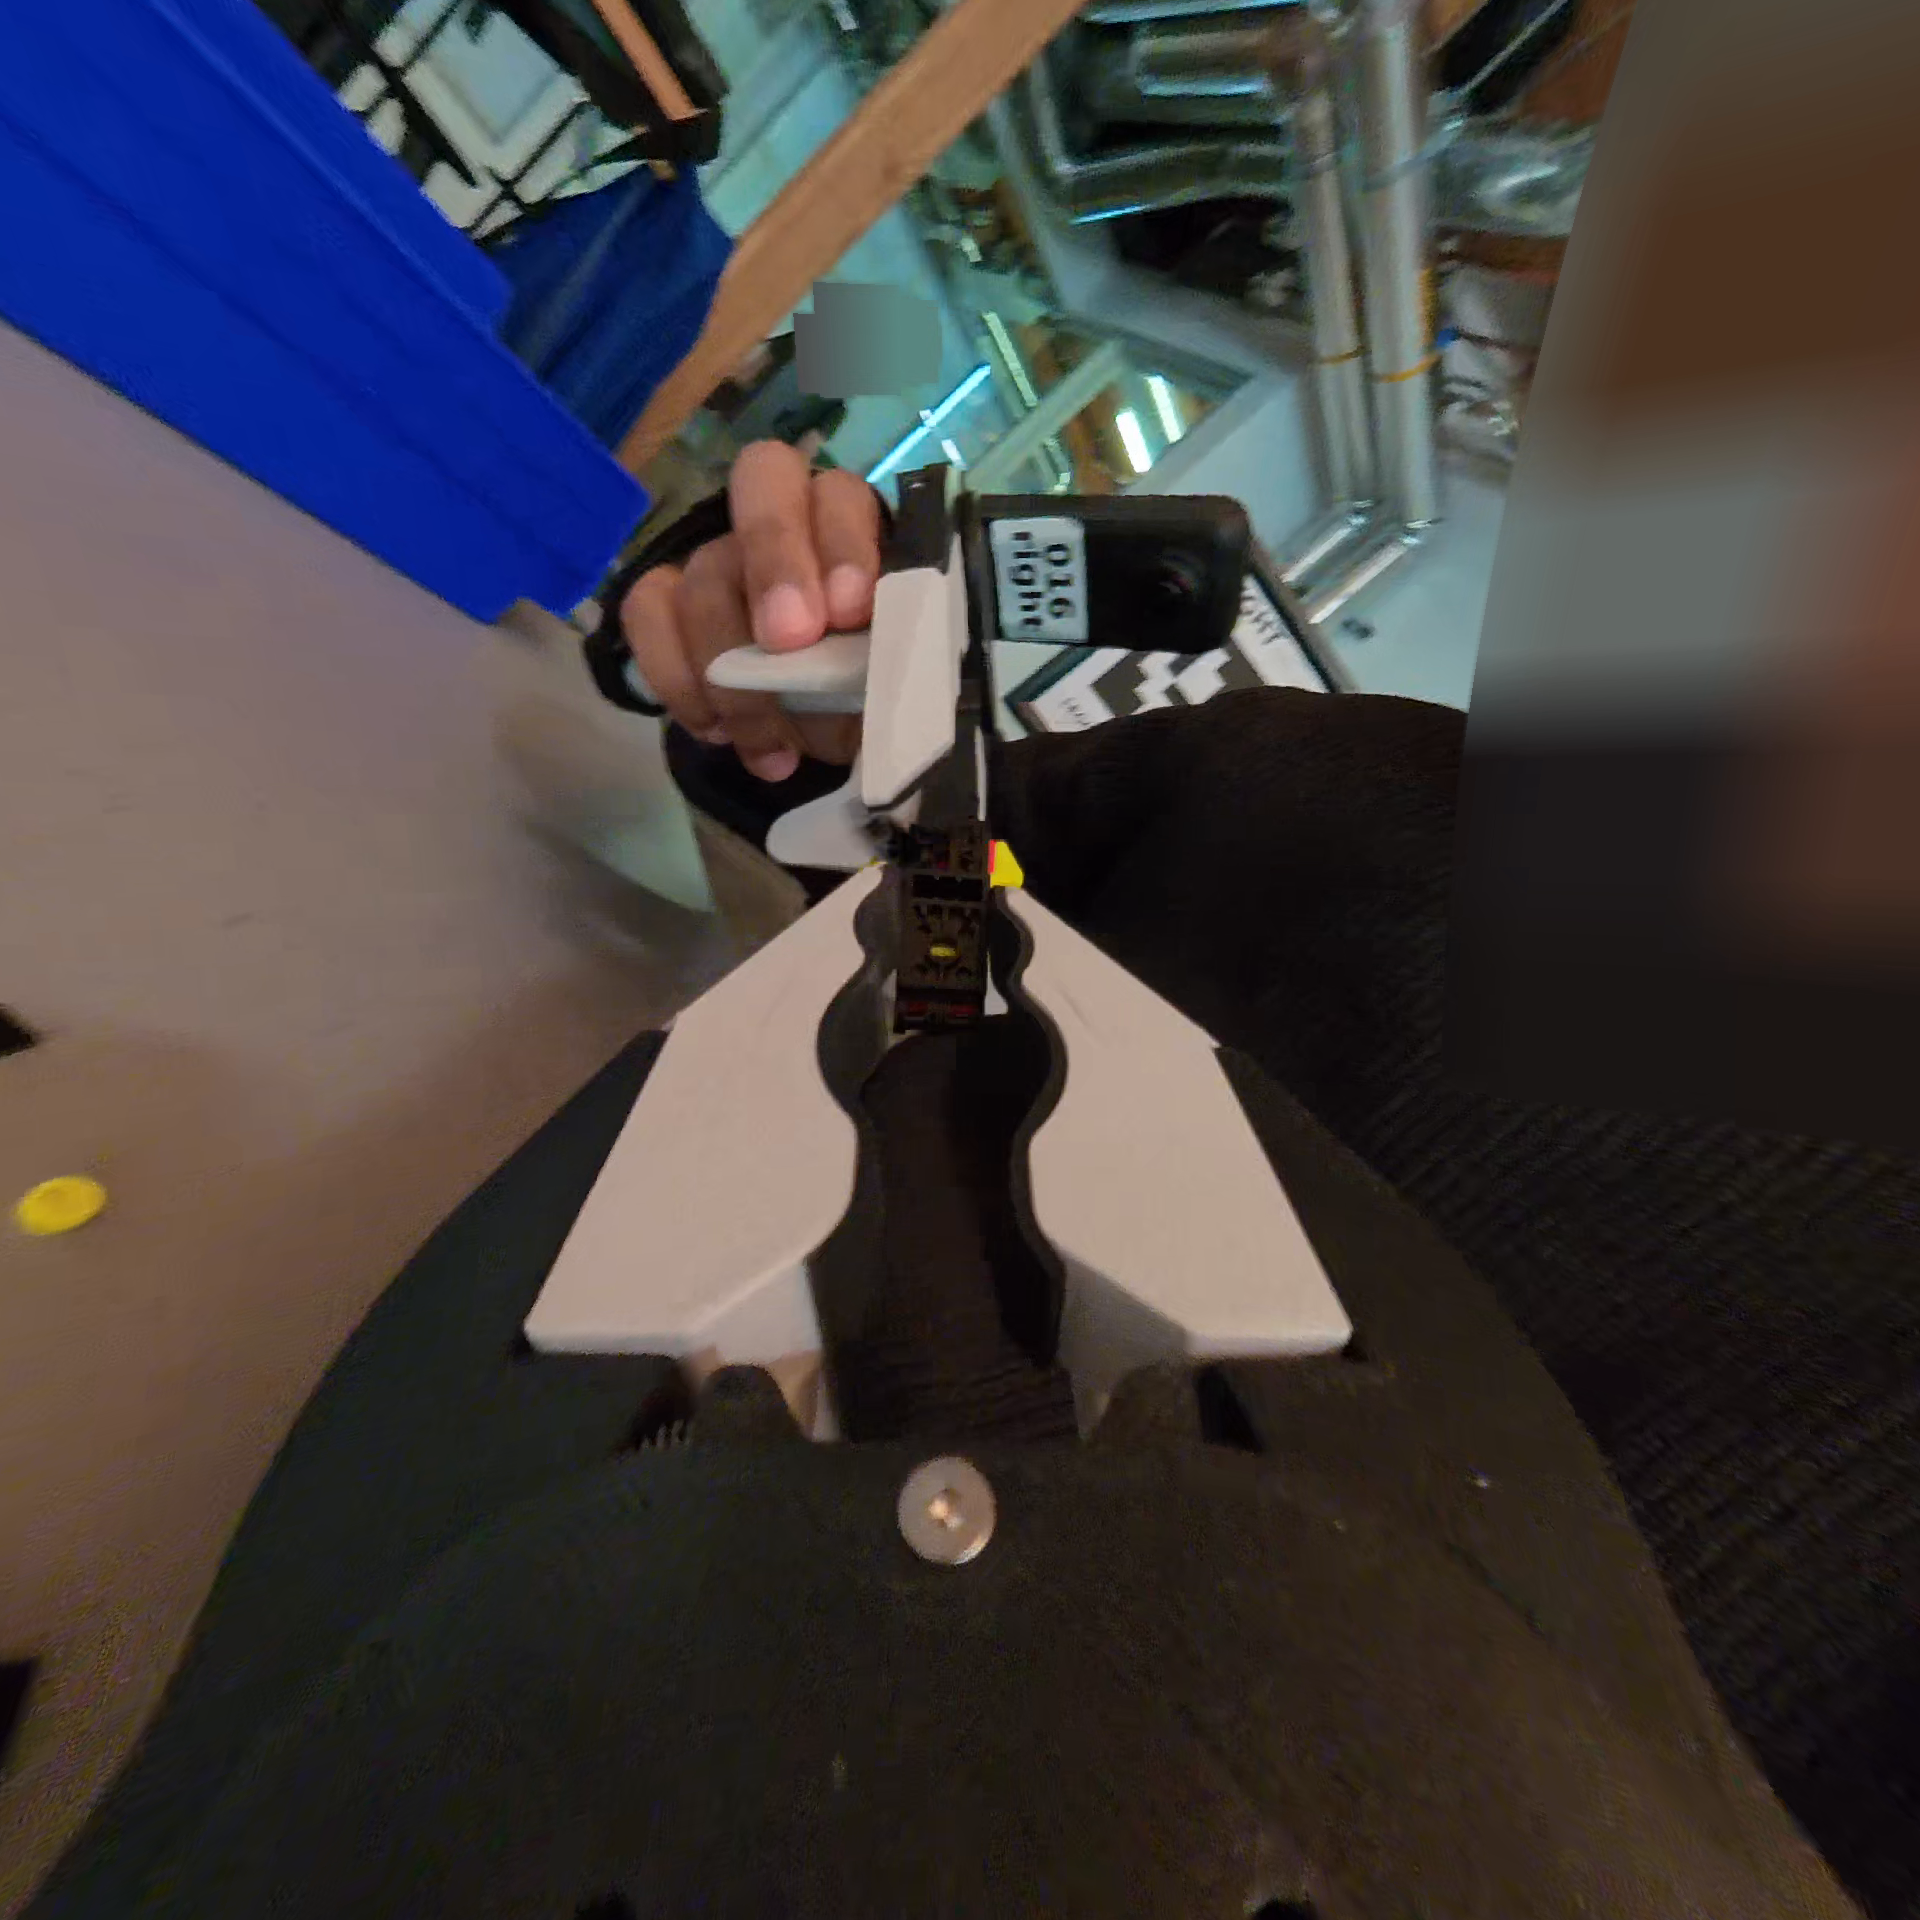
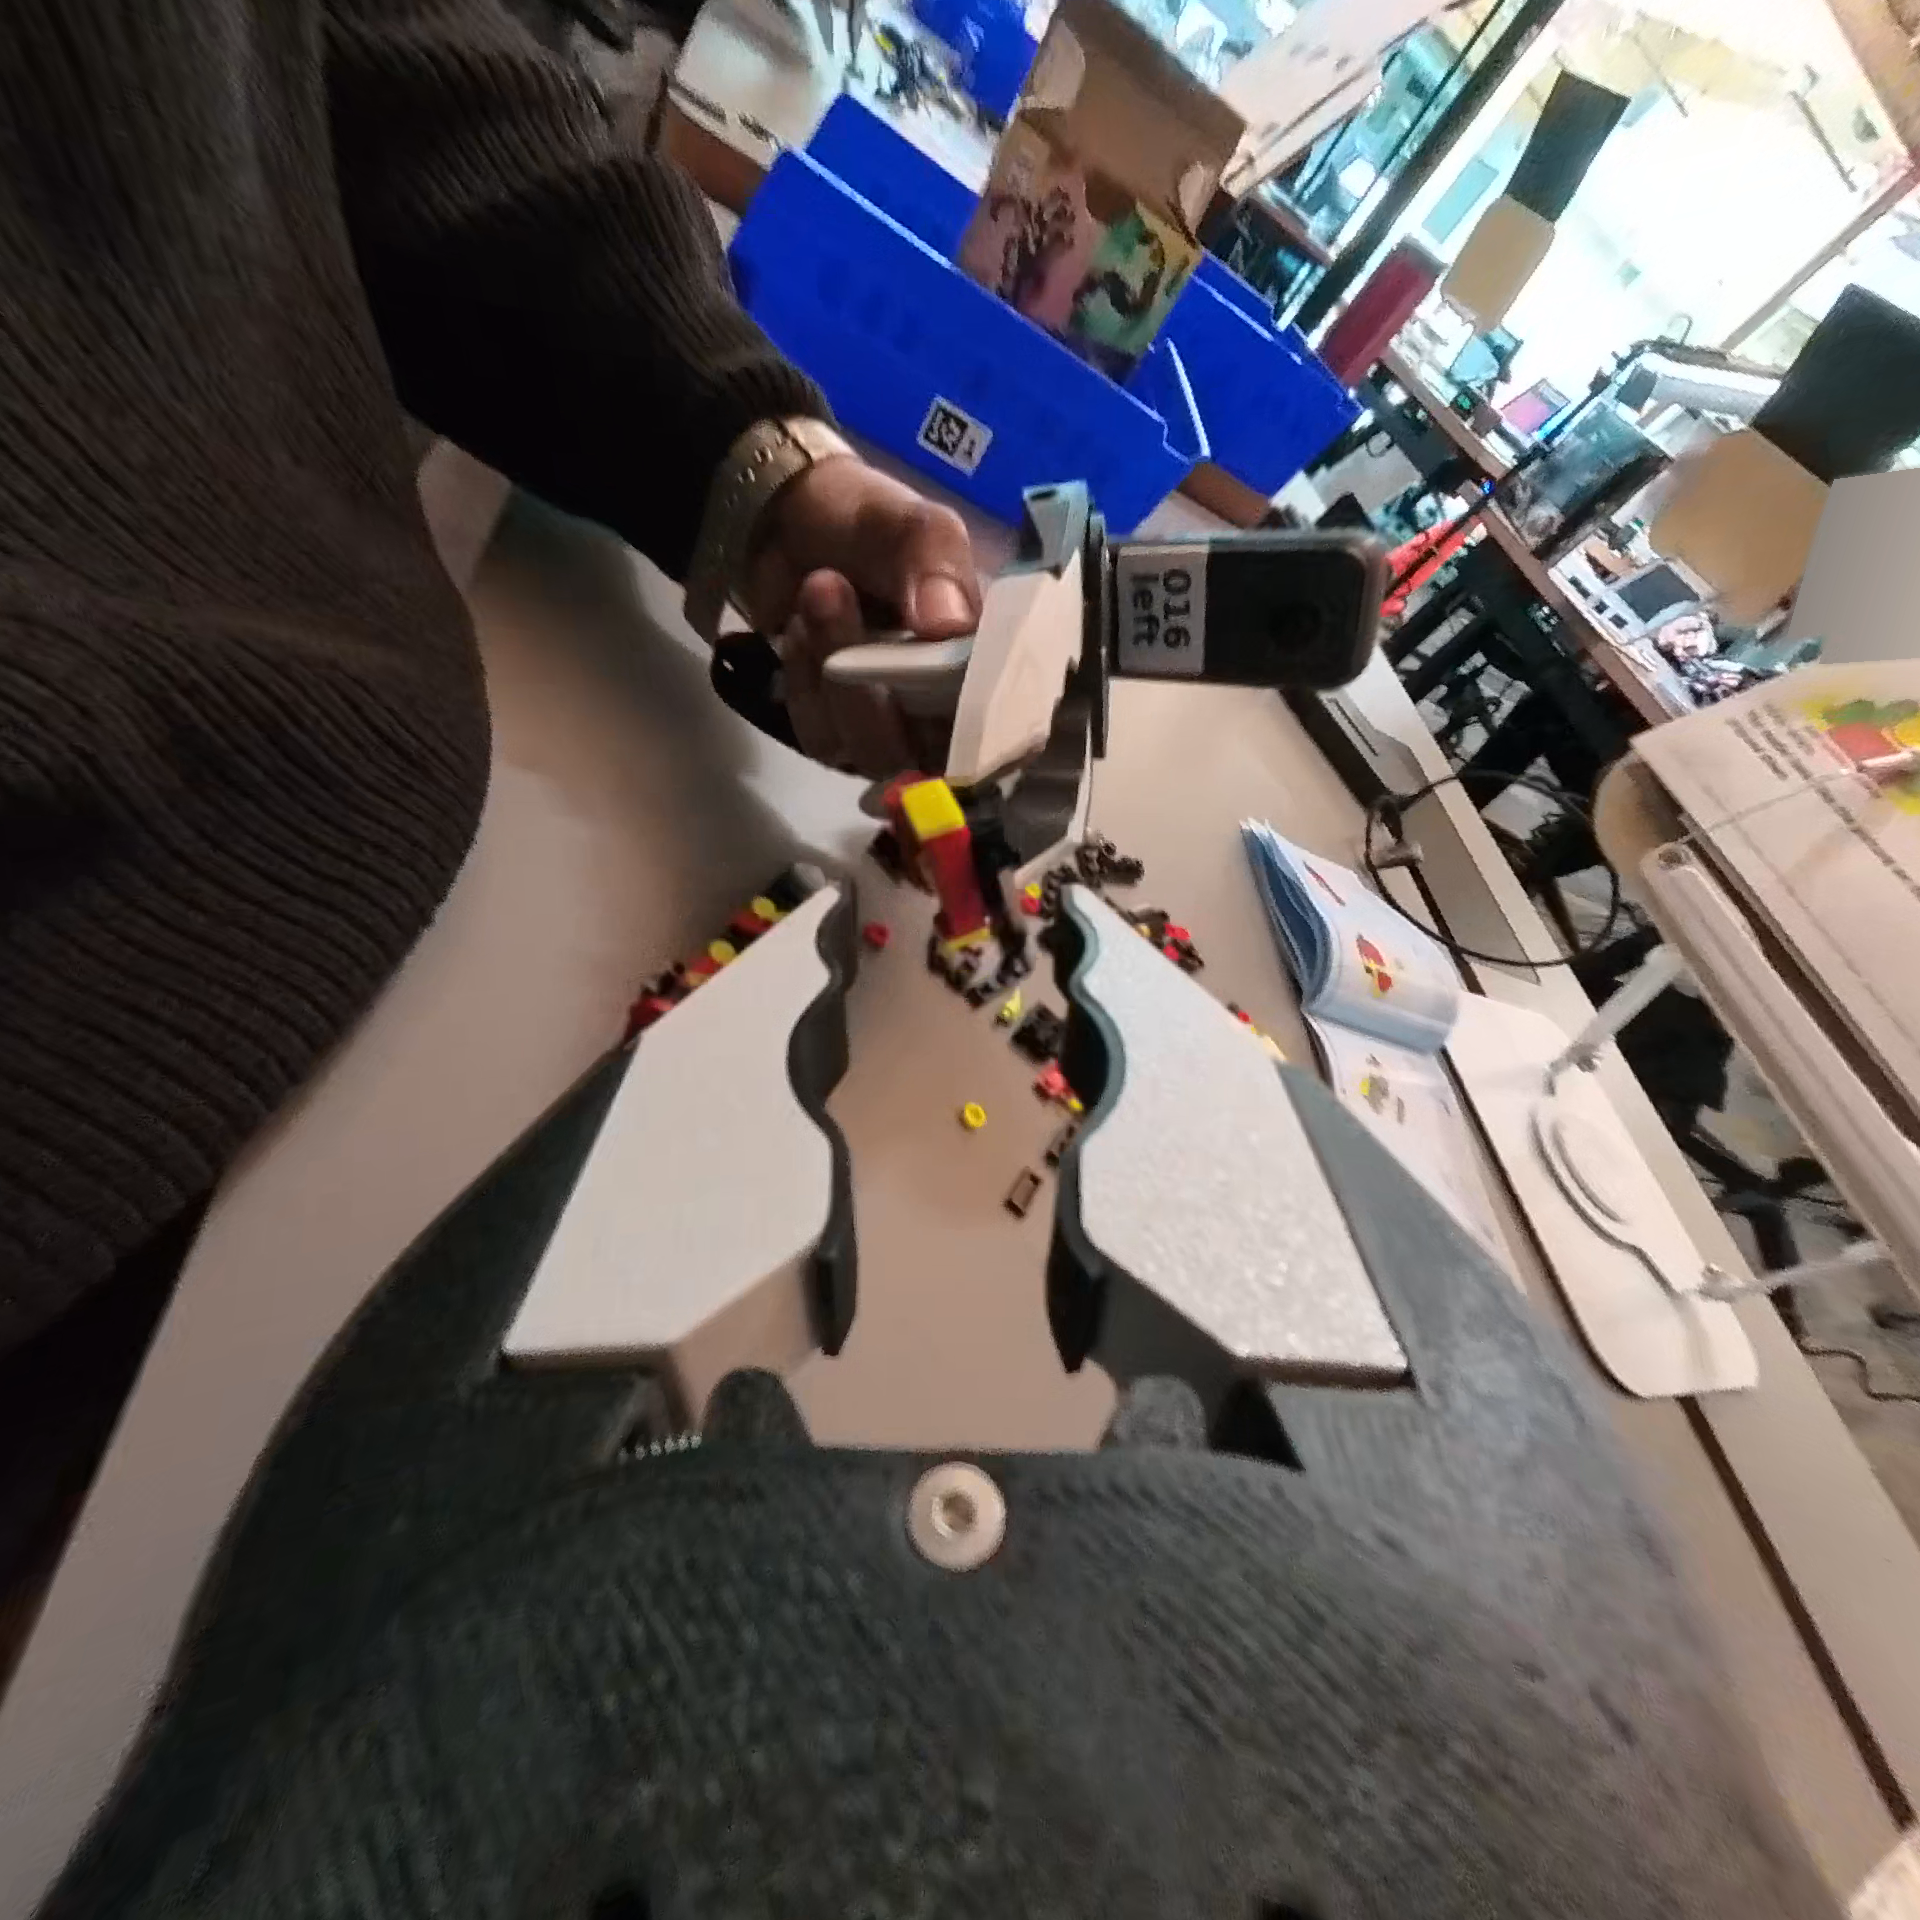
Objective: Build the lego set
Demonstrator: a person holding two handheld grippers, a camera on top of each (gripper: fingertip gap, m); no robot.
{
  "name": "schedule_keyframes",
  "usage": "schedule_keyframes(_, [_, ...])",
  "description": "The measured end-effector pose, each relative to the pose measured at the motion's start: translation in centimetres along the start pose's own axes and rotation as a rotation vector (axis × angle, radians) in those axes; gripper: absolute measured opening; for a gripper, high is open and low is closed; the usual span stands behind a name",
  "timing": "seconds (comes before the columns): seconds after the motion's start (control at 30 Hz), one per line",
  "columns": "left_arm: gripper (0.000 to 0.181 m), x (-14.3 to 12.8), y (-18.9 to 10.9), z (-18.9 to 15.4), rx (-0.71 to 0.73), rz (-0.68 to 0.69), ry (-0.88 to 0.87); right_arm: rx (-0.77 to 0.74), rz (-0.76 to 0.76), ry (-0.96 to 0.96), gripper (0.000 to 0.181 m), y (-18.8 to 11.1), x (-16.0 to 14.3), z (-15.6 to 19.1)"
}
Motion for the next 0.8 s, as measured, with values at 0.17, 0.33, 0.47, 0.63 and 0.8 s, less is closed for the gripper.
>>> schedule_keyframes(0.17, [0.013, -0.3, 0.4, -0.9, -0.068, 0.023, 0.01, 0.014, -0.106, 0.079, 0.029, -0.7, 1.4, -0.5])
schedule_keyframes(0.33, [0.013, -0.2, -0.1, 0.1, 0.06, 0.038, 0.054, 0.029, -0.029, 0.094, 0.031, -1.0, -0.4, -0.7])
schedule_keyframes(0.47, [0.013, 0.0, -2.0, 2.7, 0.402, 0.095, 0.194, 0.07, 0.133, 0.154, 0.03, -1.0, -3.9, -0.6])
schedule_keyframes(0.63, [0.013, -1.6, -1.9, 5.2, 0.648, 0.267, 0.286, 0.277, 0.261, 0.2, 0.016, -0.4, -5.9, 2.4])
schedule_keyframes(0.8, [0.014, -2.9, -1.0, 6.2, 0.727, 0.38, 0.337, 0.45, 0.304, 0.233, 0.021, 1.4, -5.6, 5.6])
Point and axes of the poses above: each gripper's, where its closed fingertips meet, y out along the fingers, x out of its top, z = x × y across the jaws, the point moved 5 cm from there along -y, back along the fingers, and after that the axes turned 7 degrees about -y, right-handed, at the moved point
